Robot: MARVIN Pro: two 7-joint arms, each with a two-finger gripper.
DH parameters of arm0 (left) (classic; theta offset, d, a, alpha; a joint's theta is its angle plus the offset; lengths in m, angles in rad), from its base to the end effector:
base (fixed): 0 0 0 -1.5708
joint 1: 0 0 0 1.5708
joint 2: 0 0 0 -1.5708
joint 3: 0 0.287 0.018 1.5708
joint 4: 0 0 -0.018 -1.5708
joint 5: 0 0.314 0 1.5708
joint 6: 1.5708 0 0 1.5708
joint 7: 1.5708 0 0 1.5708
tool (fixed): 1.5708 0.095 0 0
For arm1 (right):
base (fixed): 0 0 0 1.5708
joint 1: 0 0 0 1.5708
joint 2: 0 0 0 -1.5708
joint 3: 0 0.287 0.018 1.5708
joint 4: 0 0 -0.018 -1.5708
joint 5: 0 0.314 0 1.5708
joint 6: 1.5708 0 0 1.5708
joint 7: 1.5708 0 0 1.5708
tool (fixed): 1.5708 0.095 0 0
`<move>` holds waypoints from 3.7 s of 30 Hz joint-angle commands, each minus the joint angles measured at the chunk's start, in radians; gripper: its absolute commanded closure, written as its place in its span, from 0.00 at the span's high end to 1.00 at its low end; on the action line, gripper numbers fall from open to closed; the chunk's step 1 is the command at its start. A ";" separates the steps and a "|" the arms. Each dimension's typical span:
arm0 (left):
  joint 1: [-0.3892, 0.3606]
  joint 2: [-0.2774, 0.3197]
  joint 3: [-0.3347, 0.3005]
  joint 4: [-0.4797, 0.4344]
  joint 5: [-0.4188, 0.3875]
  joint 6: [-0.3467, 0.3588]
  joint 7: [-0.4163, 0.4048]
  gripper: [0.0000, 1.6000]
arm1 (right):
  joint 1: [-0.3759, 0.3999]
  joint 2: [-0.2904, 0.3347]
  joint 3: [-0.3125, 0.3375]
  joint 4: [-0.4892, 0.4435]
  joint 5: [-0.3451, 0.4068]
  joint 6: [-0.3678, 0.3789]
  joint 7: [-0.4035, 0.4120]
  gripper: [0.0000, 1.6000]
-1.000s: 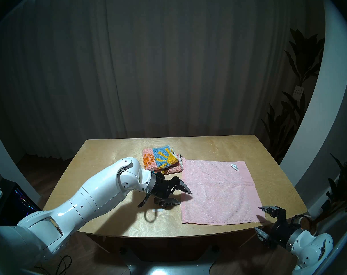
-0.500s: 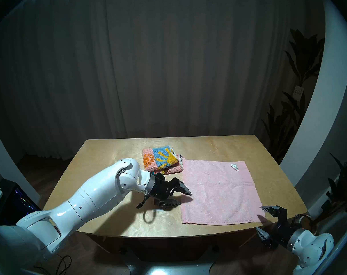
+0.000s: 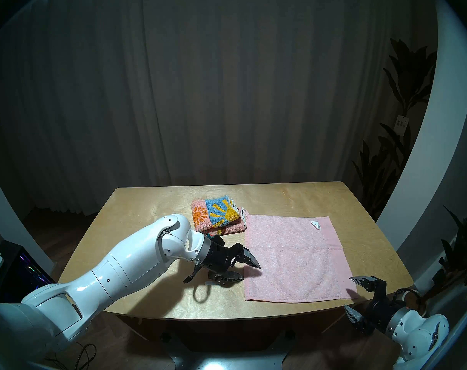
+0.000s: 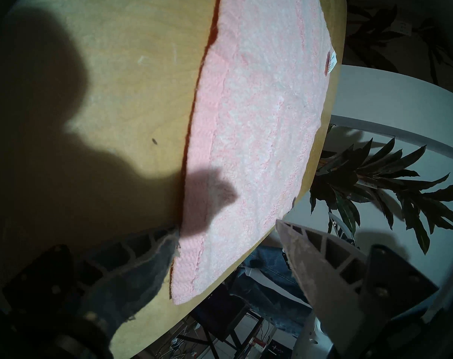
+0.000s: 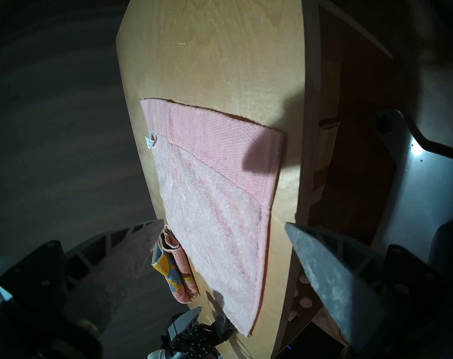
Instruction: Fold each towel twice and stack them on table
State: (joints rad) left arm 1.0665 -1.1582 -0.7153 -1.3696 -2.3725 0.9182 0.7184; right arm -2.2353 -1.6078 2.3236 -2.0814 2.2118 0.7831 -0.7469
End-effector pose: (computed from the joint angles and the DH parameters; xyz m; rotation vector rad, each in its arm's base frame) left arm 0.3848 -0.1507 -0.3351 2.2202 0.1128 -0.1991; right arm 0.1525 -0.1801 -0.3117 -1.6064 1.5482 -0.6217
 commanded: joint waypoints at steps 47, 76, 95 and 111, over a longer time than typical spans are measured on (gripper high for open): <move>0.002 -0.020 0.022 0.066 -0.020 0.017 0.007 1.00 | 0.120 0.046 -0.012 0.086 -0.102 -0.057 -0.024 1.00; -0.017 0.040 0.068 0.102 -0.148 0.042 -0.024 1.00 | 0.128 0.068 -0.035 0.107 -0.102 -0.041 -0.069 0.81; 0.037 0.051 0.061 0.066 -0.117 0.042 -0.111 1.00 | 0.113 0.064 -0.060 0.093 -0.103 -0.012 -0.070 0.44; 0.010 -0.018 0.093 0.125 -0.045 0.042 -0.166 1.00 | 0.118 0.056 -0.071 0.085 -0.111 -0.024 -0.072 0.39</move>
State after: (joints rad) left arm 1.0608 -1.1524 -0.6580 -1.2910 -2.4602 0.9628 0.5445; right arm -2.1224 -1.5491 2.2511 -1.9813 2.1071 0.7679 -0.8201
